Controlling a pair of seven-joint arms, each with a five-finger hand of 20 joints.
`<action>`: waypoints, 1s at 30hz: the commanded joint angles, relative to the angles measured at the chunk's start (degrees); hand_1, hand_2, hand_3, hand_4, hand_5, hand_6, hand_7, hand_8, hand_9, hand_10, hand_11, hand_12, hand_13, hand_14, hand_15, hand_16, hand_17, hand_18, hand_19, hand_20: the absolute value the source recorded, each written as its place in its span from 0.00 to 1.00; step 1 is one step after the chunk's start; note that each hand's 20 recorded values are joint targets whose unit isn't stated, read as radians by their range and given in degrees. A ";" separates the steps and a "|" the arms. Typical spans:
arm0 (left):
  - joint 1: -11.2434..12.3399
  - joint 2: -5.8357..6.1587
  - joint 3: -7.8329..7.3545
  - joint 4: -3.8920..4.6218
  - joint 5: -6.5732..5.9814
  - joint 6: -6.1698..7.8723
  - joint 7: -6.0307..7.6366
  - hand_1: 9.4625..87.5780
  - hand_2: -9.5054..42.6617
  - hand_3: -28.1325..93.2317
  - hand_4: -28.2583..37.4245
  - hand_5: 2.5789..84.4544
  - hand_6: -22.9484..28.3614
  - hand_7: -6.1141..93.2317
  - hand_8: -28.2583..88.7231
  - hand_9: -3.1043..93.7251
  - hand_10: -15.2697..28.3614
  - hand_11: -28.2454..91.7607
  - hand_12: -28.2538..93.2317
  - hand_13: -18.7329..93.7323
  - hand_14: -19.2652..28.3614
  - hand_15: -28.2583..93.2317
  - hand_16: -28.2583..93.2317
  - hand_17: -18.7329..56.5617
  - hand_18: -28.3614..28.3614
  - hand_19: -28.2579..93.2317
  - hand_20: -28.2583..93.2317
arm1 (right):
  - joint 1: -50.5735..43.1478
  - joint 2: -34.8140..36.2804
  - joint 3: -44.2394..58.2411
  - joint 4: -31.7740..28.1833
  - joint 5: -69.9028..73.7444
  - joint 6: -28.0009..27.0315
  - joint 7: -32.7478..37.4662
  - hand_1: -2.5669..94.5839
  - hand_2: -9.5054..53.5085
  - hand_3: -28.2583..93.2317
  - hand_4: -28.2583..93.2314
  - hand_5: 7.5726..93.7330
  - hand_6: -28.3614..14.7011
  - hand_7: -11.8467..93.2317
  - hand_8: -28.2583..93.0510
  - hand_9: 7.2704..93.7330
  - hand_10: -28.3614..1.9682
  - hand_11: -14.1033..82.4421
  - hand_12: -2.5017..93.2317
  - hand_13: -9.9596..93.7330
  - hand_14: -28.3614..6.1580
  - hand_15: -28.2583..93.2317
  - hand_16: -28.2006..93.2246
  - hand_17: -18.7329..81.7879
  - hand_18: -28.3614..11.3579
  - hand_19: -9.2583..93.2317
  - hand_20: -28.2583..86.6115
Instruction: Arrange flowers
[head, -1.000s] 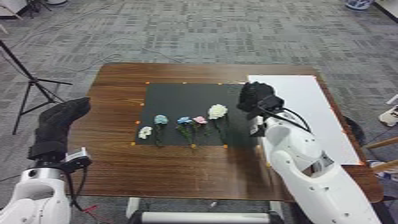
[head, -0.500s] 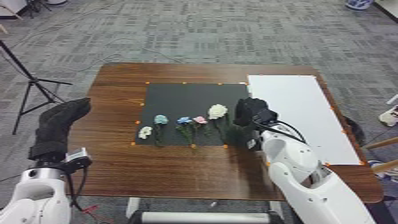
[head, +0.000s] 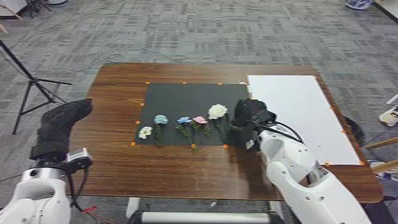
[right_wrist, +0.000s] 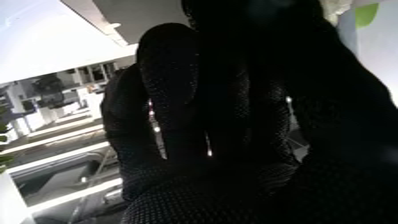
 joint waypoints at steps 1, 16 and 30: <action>0.17 0.03 -0.19 -0.31 0.39 -1.08 -0.58 0.22 0.26 0.80 0.03 0.59 0.52 0.25 0.17 0.53 0.66 0.42 0.32 0.49 0.75 0.40 0.22 0.29 0.69 0.29 0.35 | -0.06 -0.11 1.14 0.00 3.51 0.52 -1.52 0.48 0.00 0.71 0.10 0.85 0.72 0.33 0.24 0.93 0.57 0.38 0.25 0.76 0.47 0.73 0.53 0.51 0.11 0.84 0.74; -0.51 -0.03 0.22 -0.05 0.20 -0.66 -0.09 0.22 0.26 0.80 0.04 0.59 0.52 0.25 0.17 0.53 0.66 0.42 0.32 0.49 0.75 0.40 0.22 0.29 0.70 0.29 0.35 | 1.77 1.36 0.95 0.50 0.60 1.07 -3.04 0.32 0.00 0.79 0.10 0.83 0.69 0.31 0.14 0.91 0.52 0.37 0.24 0.74 0.42 0.73 0.52 0.49 0.09 0.83 0.74; -0.08 -0.28 0.00 -0.24 0.15 -0.63 0.30 0.22 0.26 0.80 0.03 0.59 0.52 0.25 0.17 0.53 0.66 0.42 0.32 0.49 0.76 0.40 0.22 0.29 0.70 0.29 0.35 | -0.16 2.77 -2.38 3.88 -8.12 6.02 -5.66 0.39 0.00 0.80 0.07 0.80 0.71 0.33 0.22 0.88 0.56 0.37 0.24 0.73 0.45 0.72 0.52 0.49 0.11 0.83 0.74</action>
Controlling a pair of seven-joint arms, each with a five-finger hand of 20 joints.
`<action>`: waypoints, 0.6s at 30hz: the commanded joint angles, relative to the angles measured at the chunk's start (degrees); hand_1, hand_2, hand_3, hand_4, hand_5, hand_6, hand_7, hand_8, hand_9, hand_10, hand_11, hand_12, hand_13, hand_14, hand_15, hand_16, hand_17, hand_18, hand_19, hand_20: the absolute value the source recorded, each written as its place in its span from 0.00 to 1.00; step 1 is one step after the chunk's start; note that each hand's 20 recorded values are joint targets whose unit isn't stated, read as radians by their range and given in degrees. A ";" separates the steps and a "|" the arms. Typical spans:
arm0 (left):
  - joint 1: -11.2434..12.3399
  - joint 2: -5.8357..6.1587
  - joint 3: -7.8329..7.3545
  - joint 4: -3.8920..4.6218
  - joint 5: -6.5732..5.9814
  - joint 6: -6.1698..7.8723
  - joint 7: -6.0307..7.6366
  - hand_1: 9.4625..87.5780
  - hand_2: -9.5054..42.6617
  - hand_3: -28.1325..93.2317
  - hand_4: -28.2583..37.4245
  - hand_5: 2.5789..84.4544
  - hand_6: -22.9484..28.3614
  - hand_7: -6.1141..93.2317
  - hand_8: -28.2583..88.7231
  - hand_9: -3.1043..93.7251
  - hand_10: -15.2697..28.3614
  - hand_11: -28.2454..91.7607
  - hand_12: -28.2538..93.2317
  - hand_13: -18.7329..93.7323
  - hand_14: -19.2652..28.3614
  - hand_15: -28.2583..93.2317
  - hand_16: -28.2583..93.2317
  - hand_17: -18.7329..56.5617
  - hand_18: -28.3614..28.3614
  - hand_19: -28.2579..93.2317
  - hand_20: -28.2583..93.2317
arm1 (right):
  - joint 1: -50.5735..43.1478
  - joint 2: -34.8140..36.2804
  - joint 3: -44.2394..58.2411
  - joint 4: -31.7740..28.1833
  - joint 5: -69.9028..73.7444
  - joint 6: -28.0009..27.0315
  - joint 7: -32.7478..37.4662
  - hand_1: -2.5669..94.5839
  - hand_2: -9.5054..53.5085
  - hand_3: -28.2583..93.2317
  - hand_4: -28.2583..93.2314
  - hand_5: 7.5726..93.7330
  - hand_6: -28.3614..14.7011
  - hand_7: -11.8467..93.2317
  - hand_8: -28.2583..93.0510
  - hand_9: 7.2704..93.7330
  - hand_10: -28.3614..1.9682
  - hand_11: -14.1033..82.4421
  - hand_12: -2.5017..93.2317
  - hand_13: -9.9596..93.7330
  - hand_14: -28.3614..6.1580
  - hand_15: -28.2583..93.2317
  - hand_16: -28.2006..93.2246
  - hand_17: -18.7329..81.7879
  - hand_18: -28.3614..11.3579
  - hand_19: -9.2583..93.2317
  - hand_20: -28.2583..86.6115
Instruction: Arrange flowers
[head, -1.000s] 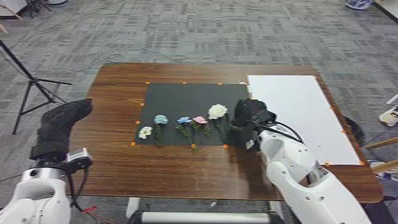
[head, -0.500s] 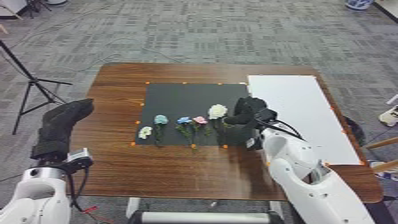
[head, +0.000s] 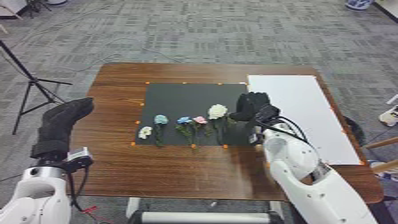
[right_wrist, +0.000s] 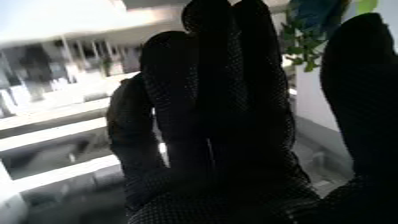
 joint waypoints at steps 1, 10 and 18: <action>0.53 -0.29 -0.29 -0.35 0.04 -0.09 0.35 0.22 0.26 0.80 0.03 0.59 0.52 0.25 0.17 0.53 0.66 0.42 0.32 0.49 0.76 0.40 0.22 0.29 0.70 0.29 0.35 | -1.80 0.95 -1.03 0.93 -3.17 -3.39 -2.30 0.39 0.00 0.80 0.07 0.80 0.71 0.33 0.22 0.88 0.56 0.37 0.24 0.73 0.45 0.72 0.52 0.49 0.11 0.83 0.74; 0.59 -0.48 -0.27 -0.43 0.01 -0.07 0.49 0.23 0.26 0.80 0.04 0.59 0.52 0.25 0.17 0.53 0.66 0.42 0.32 0.49 0.75 0.40 0.22 0.29 0.70 0.29 0.35 | -0.47 4.36 -0.69 0.65 -3.48 -5.77 -3.85 0.39 0.00 0.81 0.06 0.79 0.71 0.33 0.22 0.87 0.57 0.37 0.24 0.72 0.45 0.72 0.52 0.49 0.12 0.82 0.74; 0.65 -0.49 -0.33 -0.49 -0.12 0.12 0.42 0.23 0.26 0.80 0.04 0.59 0.51 0.25 0.17 0.53 0.66 0.42 0.32 0.49 0.76 0.40 0.22 0.29 0.70 0.29 0.35 | 1.68 5.91 0.75 0.04 -2.00 -6.11 -3.96 0.38 0.00 0.82 0.05 0.78 0.71 0.33 0.20 0.86 0.58 0.37 0.24 0.72 0.45 0.72 0.52 0.48 0.13 0.81 0.74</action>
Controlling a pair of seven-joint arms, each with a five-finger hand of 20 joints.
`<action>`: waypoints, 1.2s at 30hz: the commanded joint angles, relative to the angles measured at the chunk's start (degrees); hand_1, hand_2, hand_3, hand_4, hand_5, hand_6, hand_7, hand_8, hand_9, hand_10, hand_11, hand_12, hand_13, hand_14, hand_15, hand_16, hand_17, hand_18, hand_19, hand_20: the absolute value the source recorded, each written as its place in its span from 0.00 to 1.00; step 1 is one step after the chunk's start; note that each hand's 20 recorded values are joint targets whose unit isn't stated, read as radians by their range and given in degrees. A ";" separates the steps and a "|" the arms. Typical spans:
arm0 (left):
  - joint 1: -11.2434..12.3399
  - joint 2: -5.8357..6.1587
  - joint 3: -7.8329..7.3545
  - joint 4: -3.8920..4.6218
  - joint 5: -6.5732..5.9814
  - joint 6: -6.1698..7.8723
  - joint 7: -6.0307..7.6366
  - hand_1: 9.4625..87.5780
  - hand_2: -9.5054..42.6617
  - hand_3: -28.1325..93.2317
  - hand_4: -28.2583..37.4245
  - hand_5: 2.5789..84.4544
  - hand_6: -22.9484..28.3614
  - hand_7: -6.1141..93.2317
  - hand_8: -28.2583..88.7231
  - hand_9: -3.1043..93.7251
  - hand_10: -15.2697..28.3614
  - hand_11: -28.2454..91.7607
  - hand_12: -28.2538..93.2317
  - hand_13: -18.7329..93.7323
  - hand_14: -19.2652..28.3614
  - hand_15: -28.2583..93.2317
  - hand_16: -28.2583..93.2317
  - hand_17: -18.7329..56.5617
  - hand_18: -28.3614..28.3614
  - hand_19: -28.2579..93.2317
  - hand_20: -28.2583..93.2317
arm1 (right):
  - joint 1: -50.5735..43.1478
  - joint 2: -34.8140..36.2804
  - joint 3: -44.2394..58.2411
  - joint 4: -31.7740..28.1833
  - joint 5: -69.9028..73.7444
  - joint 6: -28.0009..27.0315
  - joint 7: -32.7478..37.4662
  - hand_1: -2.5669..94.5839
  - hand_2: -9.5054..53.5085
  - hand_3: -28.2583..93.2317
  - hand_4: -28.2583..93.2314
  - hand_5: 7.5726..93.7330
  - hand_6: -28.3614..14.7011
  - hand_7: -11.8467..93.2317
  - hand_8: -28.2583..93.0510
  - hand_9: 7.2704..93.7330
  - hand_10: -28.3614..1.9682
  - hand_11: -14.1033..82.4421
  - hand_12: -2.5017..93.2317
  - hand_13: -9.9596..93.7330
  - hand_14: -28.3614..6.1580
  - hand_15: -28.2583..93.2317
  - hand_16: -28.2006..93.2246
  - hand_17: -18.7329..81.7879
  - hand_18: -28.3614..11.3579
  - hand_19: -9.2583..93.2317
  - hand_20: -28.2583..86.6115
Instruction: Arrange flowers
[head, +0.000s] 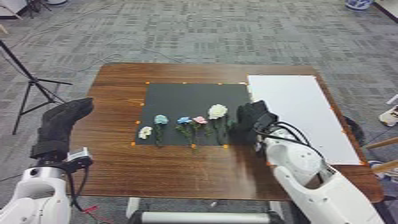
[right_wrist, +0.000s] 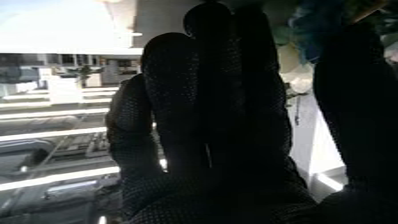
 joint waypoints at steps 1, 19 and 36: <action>0.45 -0.41 -0.17 -0.43 -0.01 0.11 0.22 0.23 0.26 0.80 0.04 0.59 0.51 0.25 0.17 0.53 0.66 0.42 0.32 0.49 0.76 0.40 0.22 0.29 0.70 0.29 0.35 | 2.37 2.29 1.77 -0.63 0.93 -0.77 -0.21 0.38 0.00 0.82 0.05 0.78 0.71 0.33 0.19 0.86 0.58 0.37 0.24 0.72 0.45 0.72 0.52 0.48 0.13 0.81 0.74; -0.25 -0.33 0.20 -0.16 0.12 0.31 0.31 0.23 0.25 0.79 0.04 0.59 0.52 0.25 0.17 0.53 0.66 0.42 0.32 0.49 0.75 0.40 0.22 0.29 0.70 0.29 0.35 | -0.17 2.71 10.38 -5.87 9.24 -1.84 2.61 0.34 0.00 0.81 0.07 0.76 0.70 0.33 0.13 0.83 0.55 0.36 0.24 0.70 0.43 0.70 0.51 0.47 0.13 0.79 0.73; 1.71 -2.15 -1.08 -2.62 -2.17 2.18 6.48 0.19 0.52 0.78 0.00 0.63 0.51 0.24 0.17 0.57 0.66 0.41 0.32 0.51 0.74 0.38 0.20 0.34 0.66 0.28 0.35 | -14.21 -18.93 41.98 -11.83 88.11 -21.86 -6.39 0.18 0.27 0.76 0.10 0.53 0.56 0.22 0.17 0.53 0.33 0.22 0.19 0.53 0.28 0.36 0.44 0.40 0.22 0.42 0.53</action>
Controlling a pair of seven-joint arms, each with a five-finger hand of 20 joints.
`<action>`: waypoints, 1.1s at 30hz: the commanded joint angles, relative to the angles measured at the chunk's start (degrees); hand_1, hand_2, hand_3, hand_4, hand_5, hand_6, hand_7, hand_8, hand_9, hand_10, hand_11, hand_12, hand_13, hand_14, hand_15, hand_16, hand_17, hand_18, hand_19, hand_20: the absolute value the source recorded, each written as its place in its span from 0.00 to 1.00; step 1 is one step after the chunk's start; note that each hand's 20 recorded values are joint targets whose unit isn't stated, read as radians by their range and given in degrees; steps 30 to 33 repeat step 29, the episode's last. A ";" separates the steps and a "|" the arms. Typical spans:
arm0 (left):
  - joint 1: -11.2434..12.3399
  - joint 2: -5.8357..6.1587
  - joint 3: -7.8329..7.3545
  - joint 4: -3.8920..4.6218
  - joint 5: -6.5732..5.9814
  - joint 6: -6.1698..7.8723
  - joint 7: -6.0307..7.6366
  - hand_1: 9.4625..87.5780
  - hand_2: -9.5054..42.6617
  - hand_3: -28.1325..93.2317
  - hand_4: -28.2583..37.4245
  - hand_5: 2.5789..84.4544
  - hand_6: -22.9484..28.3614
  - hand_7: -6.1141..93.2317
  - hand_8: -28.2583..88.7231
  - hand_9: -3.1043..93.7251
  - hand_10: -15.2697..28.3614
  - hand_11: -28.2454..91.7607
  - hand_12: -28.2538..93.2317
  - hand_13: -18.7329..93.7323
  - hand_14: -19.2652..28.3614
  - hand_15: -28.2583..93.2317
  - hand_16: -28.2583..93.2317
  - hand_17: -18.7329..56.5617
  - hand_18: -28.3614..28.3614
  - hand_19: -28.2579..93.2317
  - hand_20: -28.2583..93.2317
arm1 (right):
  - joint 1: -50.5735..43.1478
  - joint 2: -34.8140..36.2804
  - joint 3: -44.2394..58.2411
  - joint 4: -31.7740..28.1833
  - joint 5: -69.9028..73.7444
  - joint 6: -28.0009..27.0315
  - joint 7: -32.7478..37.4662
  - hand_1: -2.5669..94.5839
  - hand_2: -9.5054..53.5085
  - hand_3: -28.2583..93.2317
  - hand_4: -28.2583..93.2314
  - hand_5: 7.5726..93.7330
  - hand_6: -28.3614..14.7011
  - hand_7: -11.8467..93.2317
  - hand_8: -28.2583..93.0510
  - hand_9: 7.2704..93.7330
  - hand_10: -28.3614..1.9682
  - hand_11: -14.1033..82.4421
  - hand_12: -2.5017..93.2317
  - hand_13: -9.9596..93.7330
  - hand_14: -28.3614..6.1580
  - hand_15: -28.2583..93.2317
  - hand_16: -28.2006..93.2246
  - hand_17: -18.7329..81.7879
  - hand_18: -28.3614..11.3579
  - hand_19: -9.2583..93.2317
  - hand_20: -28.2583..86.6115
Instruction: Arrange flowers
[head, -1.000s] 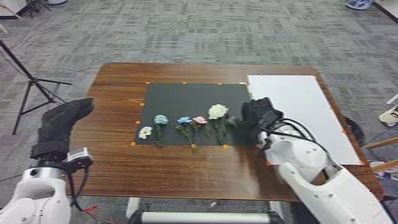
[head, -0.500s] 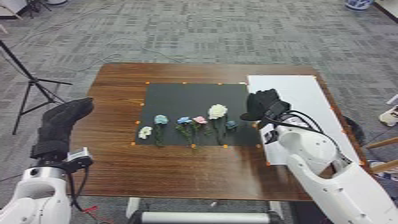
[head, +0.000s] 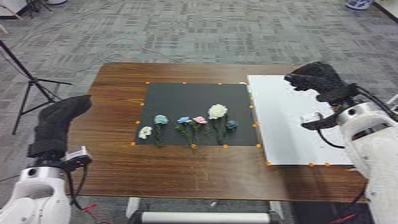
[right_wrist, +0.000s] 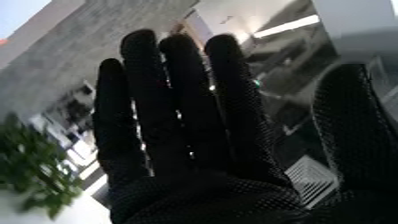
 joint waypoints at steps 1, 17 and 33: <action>1.25 -1.96 -0.38 -1.68 -2.51 1.79 4.01 0.18 0.58 0.77 0.00 0.63 0.51 0.24 0.17 0.57 0.67 0.41 0.31 0.52 0.74 0.38 0.20 0.34 0.65 0.28 0.35 | -4.97 -13.02 3.04 2.84 48.61 -5.61 -4.94 0.16 0.28 0.75 0.10 0.49 0.56 0.20 0.17 0.49 0.33 0.21 0.19 0.50 0.27 0.34 0.44 0.39 0.21 0.39 0.52; 2.43 -4.06 -0.03 -2.81 -3.35 1.67 7.78 0.22 0.79 0.70 0.00 0.66 0.53 0.22 0.17 0.61 0.70 0.39 0.31 0.53 0.72 0.36 0.20 0.37 0.62 0.26 0.36 | -16.62 -25.49 6.34 0.24 48.26 2.43 -23.18 0.03 0.29 0.81 0.08 0.38 0.61 0.18 0.17 0.38 0.41 0.19 0.15 0.34 0.41 0.27 0.34 0.32 0.30 0.20 0.45; 3.90 -3.42 -2.86 -3.58 -2.97 1.11 6.83 0.22 0.76 0.72 0.00 0.66 0.52 0.22 0.17 0.61 0.70 0.40 0.31 0.53 0.72 0.37 0.20 0.36 0.63 0.26 0.35 | -18.19 -25.56 6.13 -0.11 45.55 3.27 -23.89 0.04 0.28 0.82 0.08 0.40 0.61 0.20 0.16 0.40 0.42 0.19 0.15 0.36 0.40 0.29 0.34 0.34 0.29 0.21 0.46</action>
